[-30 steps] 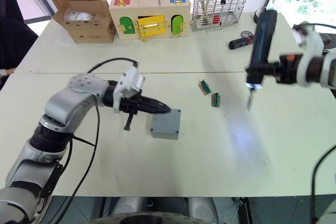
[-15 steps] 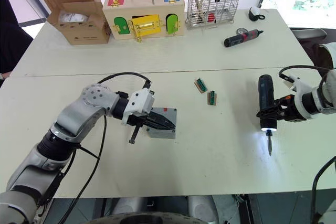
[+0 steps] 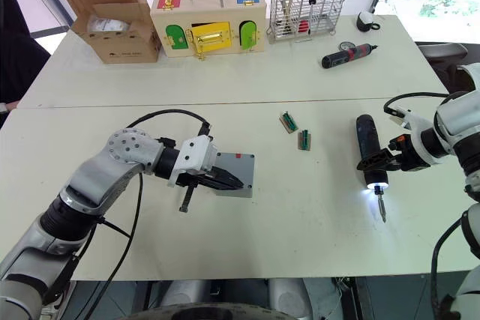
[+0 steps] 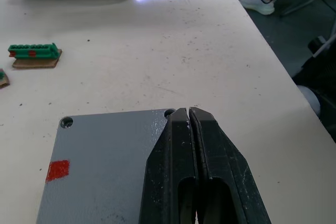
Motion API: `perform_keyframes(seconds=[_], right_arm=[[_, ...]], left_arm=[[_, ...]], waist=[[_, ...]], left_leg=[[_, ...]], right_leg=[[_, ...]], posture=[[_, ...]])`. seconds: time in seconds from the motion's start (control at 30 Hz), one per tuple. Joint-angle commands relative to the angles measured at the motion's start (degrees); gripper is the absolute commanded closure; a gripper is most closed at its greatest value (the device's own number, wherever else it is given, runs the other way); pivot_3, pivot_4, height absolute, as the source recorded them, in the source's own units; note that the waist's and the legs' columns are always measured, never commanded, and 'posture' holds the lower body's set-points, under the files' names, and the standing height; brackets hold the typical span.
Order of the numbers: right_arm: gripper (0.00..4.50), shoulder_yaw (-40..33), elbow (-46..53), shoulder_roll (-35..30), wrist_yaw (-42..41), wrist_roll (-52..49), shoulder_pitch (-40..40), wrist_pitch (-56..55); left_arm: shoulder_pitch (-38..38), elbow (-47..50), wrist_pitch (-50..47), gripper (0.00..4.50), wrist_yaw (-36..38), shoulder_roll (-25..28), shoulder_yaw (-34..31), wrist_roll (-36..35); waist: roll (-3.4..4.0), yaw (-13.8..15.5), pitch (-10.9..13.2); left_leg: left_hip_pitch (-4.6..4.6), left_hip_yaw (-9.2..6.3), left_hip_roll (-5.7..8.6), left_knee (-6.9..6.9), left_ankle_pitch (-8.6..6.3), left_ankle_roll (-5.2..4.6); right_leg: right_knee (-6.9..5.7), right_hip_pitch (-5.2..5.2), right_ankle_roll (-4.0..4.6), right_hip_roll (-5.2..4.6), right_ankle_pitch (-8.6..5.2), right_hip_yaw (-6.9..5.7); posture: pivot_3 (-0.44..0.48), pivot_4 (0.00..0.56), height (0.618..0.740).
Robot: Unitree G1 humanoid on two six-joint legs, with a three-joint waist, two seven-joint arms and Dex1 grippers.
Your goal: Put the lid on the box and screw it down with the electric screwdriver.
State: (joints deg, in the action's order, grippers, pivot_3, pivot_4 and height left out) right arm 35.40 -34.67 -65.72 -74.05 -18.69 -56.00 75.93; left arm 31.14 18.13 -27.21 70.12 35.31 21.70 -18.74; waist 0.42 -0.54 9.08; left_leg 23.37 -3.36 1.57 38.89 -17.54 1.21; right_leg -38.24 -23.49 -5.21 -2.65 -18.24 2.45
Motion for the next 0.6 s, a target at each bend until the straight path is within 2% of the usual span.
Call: perform_keyframes(seconds=[0.03,0.23,0.6], right_arm=[[0.01,-0.66,-1.36,0.31,-0.03,3.35,-0.56,-1.36],[0.01,-3.33,-2.64,1.13,-0.05,5.05,-0.75,-2.17],[0.01,-10.43,6.28,-1.23,2.66,6.07,2.70,-5.71]], left_arm=[[-0.33,1.49,-0.33,4.50,-0.88,-0.31,-1.02,-0.73],[0.08,0.49,-0.27,4.50,-1.31,-0.78,-1.15,-0.78],[0.95,-2.54,0.55,4.50,-1.18,-0.84,-1.89,-0.71]], waist=[[0.00,0.09,0.00],[-0.02,0.11,-0.01],[-0.01,0.09,-0.01]], left_leg=[[0.00,-0.01,0.00,0.08,-0.01,-0.02],[0.00,-0.01,0.07,0.26,-0.03,-0.05],[0.02,-0.01,0.06,0.20,-0.02,-0.03]], right_leg=[[0.00,0.05,-0.01,0.00,0.01,-0.01],[0.01,0.13,-0.14,-0.06,0.08,0.00],[-0.03,0.05,-0.15,-0.05,0.08,0.01]], posture=[[0.000,0.150,0.740],[0.000,0.150,0.740],[0.000,0.150,0.740]])
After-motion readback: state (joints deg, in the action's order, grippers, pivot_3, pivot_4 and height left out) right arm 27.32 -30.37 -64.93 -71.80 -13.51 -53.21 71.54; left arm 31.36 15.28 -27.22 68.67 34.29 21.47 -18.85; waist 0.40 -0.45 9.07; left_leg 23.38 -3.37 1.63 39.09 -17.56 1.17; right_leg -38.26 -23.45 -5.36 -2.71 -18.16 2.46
